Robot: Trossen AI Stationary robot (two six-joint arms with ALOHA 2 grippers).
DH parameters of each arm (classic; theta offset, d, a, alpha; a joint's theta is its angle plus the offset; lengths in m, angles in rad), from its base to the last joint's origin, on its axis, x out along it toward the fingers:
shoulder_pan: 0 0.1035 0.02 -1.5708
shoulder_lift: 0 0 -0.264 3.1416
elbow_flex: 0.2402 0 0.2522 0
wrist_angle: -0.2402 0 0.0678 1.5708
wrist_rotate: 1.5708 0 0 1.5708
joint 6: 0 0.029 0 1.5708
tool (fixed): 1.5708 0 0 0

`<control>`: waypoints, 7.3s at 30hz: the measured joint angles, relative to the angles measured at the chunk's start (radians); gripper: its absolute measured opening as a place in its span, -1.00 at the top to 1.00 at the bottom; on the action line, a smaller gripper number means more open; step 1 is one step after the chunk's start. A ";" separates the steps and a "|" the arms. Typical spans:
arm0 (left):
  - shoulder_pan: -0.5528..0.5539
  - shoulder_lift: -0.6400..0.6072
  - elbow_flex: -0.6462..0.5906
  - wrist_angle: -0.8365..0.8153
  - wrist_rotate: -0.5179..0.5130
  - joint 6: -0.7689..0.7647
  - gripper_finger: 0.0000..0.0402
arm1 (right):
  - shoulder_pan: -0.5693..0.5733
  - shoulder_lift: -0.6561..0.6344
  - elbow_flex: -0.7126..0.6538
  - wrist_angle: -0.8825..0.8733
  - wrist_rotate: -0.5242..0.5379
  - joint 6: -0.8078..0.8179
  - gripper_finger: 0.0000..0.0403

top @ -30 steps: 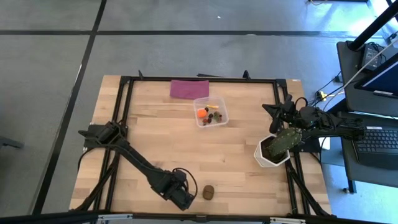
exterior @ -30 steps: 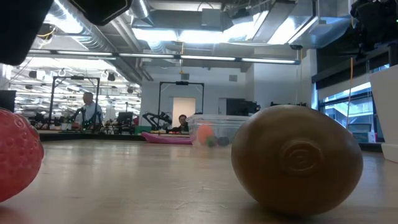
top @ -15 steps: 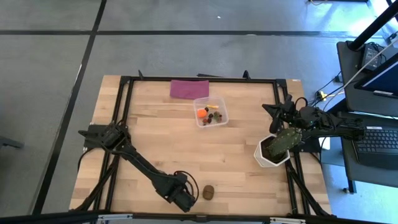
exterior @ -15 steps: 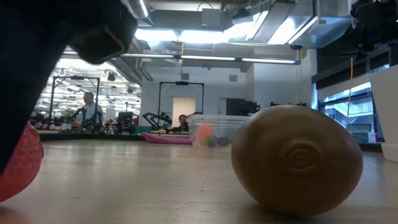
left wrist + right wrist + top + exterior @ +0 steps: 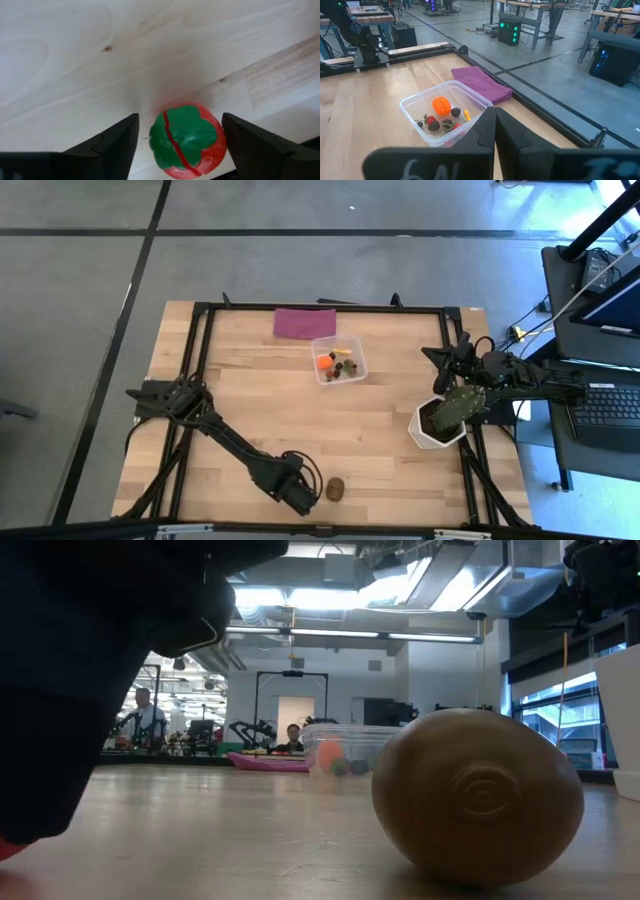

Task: Pick and placing Produce into tupperware
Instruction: Put the red strawberry into the transparent bin, then put the brown kiwi into the transparent bin

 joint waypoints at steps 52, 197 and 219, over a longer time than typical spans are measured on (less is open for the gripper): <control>0.576 -0.281 0.001 0.235 -0.177 1.012 0.02 | 0.000 0.000 0.000 0.005 0.000 -0.002 0.96; 0.060 -0.053 0.002 0.414 -0.372 0.505 -0.40 | 0.000 0.000 0.000 -0.054 0.003 0.131 0.96; 0.070 0.012 0.000 0.479 -0.324 0.557 -0.40 | 0.000 0.000 0.000 -0.053 0.003 0.128 0.96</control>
